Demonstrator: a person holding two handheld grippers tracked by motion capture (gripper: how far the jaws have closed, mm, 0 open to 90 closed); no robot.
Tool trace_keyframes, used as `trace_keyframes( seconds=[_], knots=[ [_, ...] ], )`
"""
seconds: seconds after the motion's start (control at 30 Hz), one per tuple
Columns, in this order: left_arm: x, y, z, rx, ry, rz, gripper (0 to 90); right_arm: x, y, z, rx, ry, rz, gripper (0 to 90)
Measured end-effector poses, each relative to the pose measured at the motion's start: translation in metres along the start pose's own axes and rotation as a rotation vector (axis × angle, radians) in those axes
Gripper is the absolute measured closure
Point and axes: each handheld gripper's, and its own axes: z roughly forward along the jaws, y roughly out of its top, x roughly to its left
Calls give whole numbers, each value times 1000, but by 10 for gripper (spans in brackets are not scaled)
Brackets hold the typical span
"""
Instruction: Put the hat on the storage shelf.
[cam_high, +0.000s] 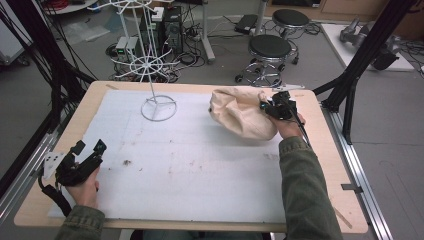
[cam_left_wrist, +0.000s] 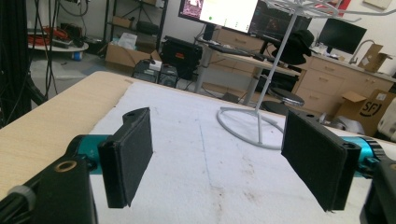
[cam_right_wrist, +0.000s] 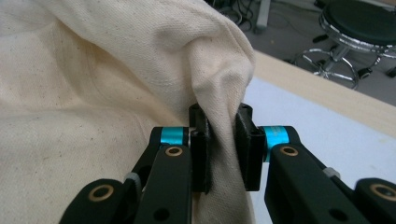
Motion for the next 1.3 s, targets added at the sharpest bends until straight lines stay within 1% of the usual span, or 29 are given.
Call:
trace_keyframes(
  seconds=[0.03,0.07,0.1,0.13,0.17,0.2,0.27,0.33,0.4,0.47,0.5,0.53,0.57,0.6,0.63,0.7,0.73,0.77,0.8,0.83,0.87,0.93,0.97,1.0,1.03,1.07,1.13,1.23,1.3],
  knots=[
    [0,0,0,-1,0,-1,250,0,0,0,0,0,0,785],
    [0,0,0,-1,0,-2,250,1,3,-6,-38,6,26,784],
    [0,0,0,-2,0,-3,250,1,3,-6,-38,6,26,784],
    [0,0,0,-2,1,-3,250,2,5,-8,-57,11,34,782],
    [0,0,0,-3,2,-4,250,4,8,-12,-81,33,61,776],
    [0,0,0,-3,1,-4,250,4,8,-12,-81,33,61,776],
    [-1,0,0,0,-1,-2,250,5,10,-16,-103,47,84,775],
    [-1,0,0,1,-2,-3,250,10,14,-23,-140,41,97,775],
    [-1,0,0,0,-1,-3,250,11,15,-25,-153,40,103,775],
    [-1,0,0,1,0,-1,250,15,19,-32,-206,51,123,775],
    [0,0,0,0,1,-2,250,15,19,-32,-206,51,123,775],
    [0,0,0,-1,2,-3,250,19,22,-38,-241,52,130,775],
    [0,0,0,-2,2,-3,250,19,22,-38,-241,52,130,775],
    [0,0,0,-2,2,-3,250,20,23,-40,-259,53,138,775],
    [0,0,0,-2,3,-3,250,21,24,-42,-276,61,149,775],
    [-1,0,0,0,1,-2,250,25,27,-48,-314,105,173,773],
    [-1,0,0,-1,1,-1,250,25,27,-48,-314,105,173,773],
    [-1,0,0,-1,1,-1,252,29,29,-52,-337,102,171,773],
    [-1,0,0,-1,1,-3,252,29,29,-52,-337,102,171,773],
    [-1,0,0,-1,1,-6,252,32,30,-54,-348,94,169,773],
    [-1,0,1,-2,2,-7,252,38,32,-57,-375,69,166,773],
    [-1,0,0,0,1,-6,252,40,32,-59,-384,64,172,773],
    [-1,0,0,0,1,-6,252,42,34,-60,-400,60,181,773],
    [-1,0,0,-1,1,-7,252,46,36,-64,-441,42,192,773],
    [-1,0,0,-2,1,-7,252,46,36,-64,-441,42,192,773],
    [-1,0,0,-4,1,-7,252,48,38,-68,-476,39,208,773],
    [-1,0,0,-5,1,-9,252,49,39,-71,-504,40,222,773],
    [-1,0,1,-5,1,-8,252,49,40,-75,-532,40,218,771],
    [-1,0,1,-7,-1,-10,254,51,41,-81,-580,27,210,771]
  ],
)
